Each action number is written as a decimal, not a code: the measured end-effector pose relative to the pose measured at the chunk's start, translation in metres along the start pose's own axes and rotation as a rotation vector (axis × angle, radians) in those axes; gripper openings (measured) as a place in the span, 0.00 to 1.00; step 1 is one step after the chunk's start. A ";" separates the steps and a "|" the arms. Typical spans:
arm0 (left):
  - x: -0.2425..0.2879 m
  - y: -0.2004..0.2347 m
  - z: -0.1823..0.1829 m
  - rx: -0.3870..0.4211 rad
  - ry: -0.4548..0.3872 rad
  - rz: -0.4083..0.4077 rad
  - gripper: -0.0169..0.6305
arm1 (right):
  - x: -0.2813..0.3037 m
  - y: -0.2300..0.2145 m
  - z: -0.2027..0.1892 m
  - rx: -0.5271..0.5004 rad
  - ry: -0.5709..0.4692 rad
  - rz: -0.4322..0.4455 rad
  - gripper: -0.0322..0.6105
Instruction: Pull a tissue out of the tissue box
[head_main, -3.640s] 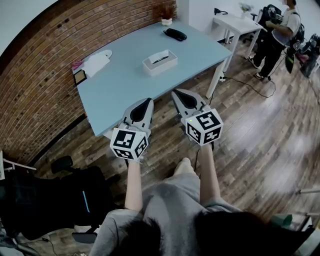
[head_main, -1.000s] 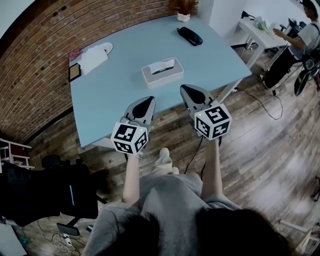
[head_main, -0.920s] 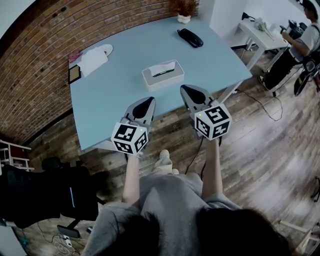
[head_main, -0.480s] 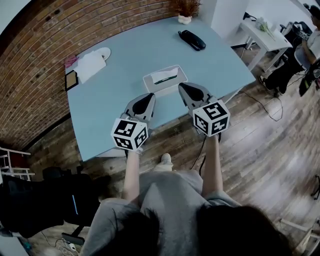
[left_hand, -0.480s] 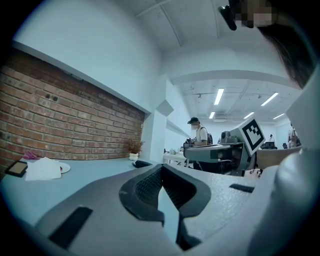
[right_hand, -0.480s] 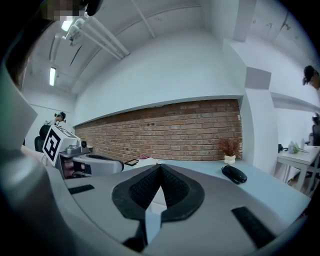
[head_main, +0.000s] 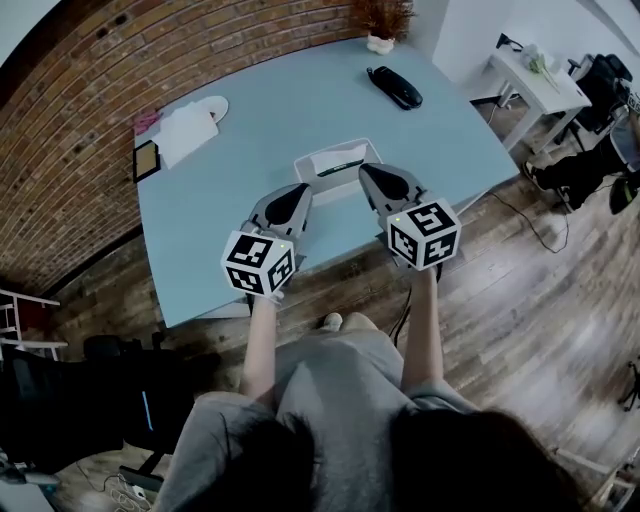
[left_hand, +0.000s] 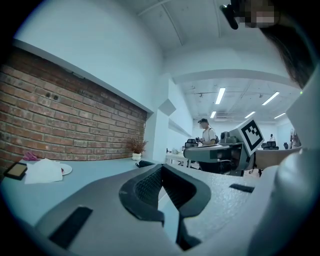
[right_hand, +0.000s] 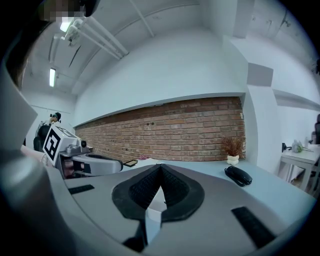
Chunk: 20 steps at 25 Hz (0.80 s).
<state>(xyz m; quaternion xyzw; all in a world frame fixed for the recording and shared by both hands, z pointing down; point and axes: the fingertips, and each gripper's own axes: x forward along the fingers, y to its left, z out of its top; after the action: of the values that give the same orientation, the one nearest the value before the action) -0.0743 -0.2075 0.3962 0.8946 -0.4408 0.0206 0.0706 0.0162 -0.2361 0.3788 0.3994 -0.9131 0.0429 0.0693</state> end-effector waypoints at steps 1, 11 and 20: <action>0.001 0.002 0.000 -0.003 0.000 0.005 0.03 | 0.001 -0.002 0.001 -0.001 -0.002 0.001 0.05; 0.024 0.019 -0.011 -0.061 0.042 0.053 0.03 | 0.030 -0.026 -0.006 -0.014 0.074 0.072 0.05; 0.052 0.028 -0.031 -0.113 0.080 0.084 0.03 | 0.066 -0.048 -0.019 -0.130 0.183 0.153 0.05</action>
<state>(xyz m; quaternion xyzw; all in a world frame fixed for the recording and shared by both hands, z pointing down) -0.0640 -0.2602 0.4352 0.8684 -0.4751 0.0344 0.1376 0.0093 -0.3138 0.4095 0.3177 -0.9316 0.0250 0.1746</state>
